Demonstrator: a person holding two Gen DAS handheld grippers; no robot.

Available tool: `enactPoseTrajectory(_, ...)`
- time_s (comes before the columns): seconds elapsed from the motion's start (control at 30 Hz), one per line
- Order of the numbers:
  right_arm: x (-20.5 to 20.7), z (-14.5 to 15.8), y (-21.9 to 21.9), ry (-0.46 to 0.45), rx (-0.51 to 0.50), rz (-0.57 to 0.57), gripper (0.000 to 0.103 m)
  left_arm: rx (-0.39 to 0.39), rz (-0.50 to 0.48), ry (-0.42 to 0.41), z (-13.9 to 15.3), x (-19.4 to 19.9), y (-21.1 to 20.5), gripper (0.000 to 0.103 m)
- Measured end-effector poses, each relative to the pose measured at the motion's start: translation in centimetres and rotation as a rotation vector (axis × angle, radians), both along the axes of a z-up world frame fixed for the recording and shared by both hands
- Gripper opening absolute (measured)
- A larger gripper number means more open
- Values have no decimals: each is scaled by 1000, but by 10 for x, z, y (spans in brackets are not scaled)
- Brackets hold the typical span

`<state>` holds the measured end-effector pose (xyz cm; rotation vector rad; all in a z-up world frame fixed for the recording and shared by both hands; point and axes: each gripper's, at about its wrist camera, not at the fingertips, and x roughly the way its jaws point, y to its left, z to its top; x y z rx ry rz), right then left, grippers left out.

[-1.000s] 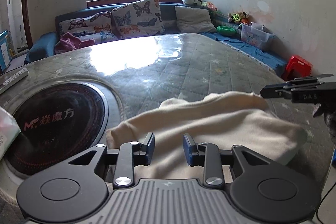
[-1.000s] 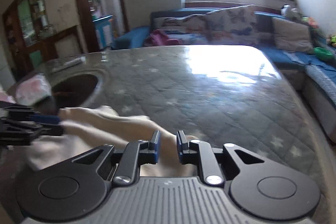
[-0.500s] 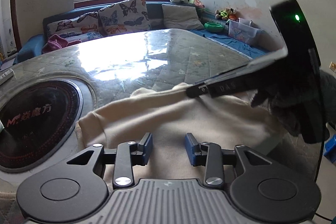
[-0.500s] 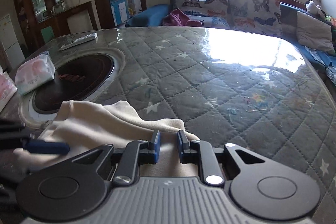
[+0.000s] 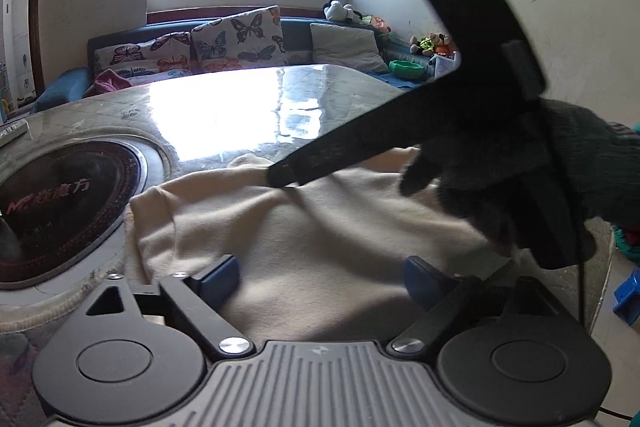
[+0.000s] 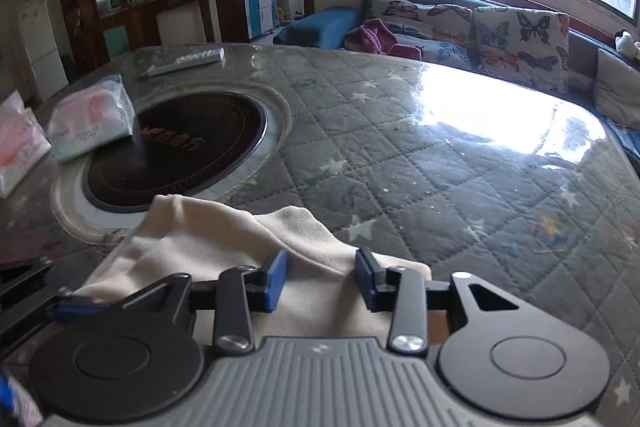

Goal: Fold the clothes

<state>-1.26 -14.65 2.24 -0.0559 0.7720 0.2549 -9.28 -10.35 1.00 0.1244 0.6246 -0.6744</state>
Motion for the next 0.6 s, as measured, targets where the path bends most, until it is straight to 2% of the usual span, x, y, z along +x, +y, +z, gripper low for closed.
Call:
enactPoseTrajectory(0.13,7,5,-1,6,28,-5,40,-5,-15,-9,-2,-2,-2,103)
enactPoseTrajectory(0.27,8,14,3,7,33,33,40,-11,-14,-12,-3,-2,-2,103)
enactPoseTrajectory(0.53,27,0,25,50,9,74,56,-8,-9,-22,-5,-5,-4,103)
enactPoseTrajectory(0.6,34,-1,26,55,19,75,56,-7,-10,-23,-5,-6,-4,103)
